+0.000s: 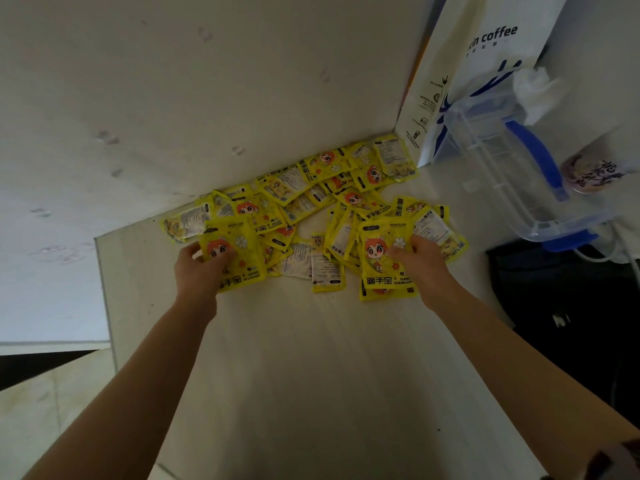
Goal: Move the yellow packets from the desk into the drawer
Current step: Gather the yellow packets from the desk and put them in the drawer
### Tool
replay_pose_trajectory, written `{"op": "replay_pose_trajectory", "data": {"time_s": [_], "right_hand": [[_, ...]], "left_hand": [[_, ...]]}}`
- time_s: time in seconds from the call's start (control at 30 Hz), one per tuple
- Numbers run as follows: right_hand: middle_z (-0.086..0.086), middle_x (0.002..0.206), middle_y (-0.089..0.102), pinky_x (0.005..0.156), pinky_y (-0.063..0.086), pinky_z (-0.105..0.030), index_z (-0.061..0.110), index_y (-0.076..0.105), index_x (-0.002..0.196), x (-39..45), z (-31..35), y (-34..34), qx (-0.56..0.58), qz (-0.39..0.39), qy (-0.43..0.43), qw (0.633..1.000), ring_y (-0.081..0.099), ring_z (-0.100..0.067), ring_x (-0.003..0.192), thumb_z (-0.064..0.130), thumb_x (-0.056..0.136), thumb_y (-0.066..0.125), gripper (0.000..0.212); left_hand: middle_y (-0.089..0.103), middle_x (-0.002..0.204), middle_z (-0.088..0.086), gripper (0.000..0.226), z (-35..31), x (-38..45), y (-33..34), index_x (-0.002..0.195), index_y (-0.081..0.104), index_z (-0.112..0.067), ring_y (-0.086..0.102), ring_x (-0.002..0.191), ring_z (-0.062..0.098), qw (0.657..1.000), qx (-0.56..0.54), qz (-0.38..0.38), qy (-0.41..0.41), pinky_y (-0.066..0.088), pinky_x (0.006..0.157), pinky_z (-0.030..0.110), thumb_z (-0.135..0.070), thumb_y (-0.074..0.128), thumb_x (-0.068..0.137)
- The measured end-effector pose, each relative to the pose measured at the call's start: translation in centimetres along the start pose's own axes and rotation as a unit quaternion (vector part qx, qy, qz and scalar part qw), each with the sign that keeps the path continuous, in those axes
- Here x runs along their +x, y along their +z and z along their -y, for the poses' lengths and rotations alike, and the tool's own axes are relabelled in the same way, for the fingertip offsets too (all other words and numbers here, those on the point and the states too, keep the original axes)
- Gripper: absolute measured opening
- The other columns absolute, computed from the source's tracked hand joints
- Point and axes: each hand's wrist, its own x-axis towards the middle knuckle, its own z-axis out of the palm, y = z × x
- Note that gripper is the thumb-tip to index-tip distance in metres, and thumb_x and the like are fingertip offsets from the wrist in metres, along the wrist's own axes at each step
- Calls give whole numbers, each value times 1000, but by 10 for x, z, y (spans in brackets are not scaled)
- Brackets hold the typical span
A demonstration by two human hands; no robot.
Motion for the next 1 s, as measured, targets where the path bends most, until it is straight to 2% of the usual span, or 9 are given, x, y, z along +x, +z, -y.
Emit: {"op": "replay_pose_trajectory", "data": {"time_s": [0.07,0.17,0.3,0.47,0.6,0.67,0.77,0.87,1.0], "right_hand": [[-19,93,66,66,46,-30,1,65,101,6,7,5,-18,-3,-2,1000,59,-20,75,12,87,64,18],[-16,85,60,63,42,-29,-6,61,98,16,20,13,-39,-2,-16,999,54,-16,65,12,87,63,22],[-8,85,57,72,42,-32,1,64,100,36,42,19,-21,-7,-14,1000,55,-17,71,13,88,63,17],[-1,73,60,62,47,-28,7,69,91,71,61,22,-9,-26,-3,1000,55,-13,62,7,88,61,8],[-12,84,60,59,43,-27,-8,66,104,97,60,23,-52,-37,12,998,52,-15,60,4,86,59,22],[-14,84,57,56,40,-26,1,64,93,104,60,24,-84,-29,21,996,51,-17,60,4,86,59,9],[-12,83,55,62,40,-27,10,54,86,112,62,28,-124,-17,29,992,54,-22,72,7,86,58,5],[-13,90,52,54,37,-25,12,50,92,118,62,30,-133,-1,46,990,46,-16,59,6,88,57,10],[-14,91,53,63,44,-29,7,59,108,123,56,31,-94,-1,61,994,53,-21,70,4,87,58,22]], "left_hand": [[68,92,10,17,-13,10,9,92,66,-14,69,90,34,1000,17,17,8,57,82,48,-9,75,77],[67,82,6,13,-29,25,23,77,65,-18,68,88,32,999,21,36,7,56,83,47,-8,73,79],[67,86,5,16,-39,45,41,94,67,-10,68,82,27,999,24,30,-14,57,80,44,-9,74,79],[67,101,12,30,-36,63,53,104,63,-7,68,93,31,997,40,19,-64,54,86,53,-10,76,76],[66,109,15,54,-35,73,56,116,55,-7,68,91,33,993,20,15,-116,54,81,60,-10,81,69],[64,110,15,61,-34,76,57,121,50,-9,68,91,33,992,16,10,-122,54,79,59,-11,82,69],[64,109,15,60,-34,76,58,120,49,-8,68,91,33,993,18,2,-121,54,80,58,-11,82,70],[65,107,15,54,-35,73,59,119,51,-7,68,91,33,993,10,9,-116,54,82,57,-9,79,73],[67,94,12,24,-34,66,56,96,59,-8,69,87,33,995,9,20,-96,55,82,54,-6,74,79]]}}
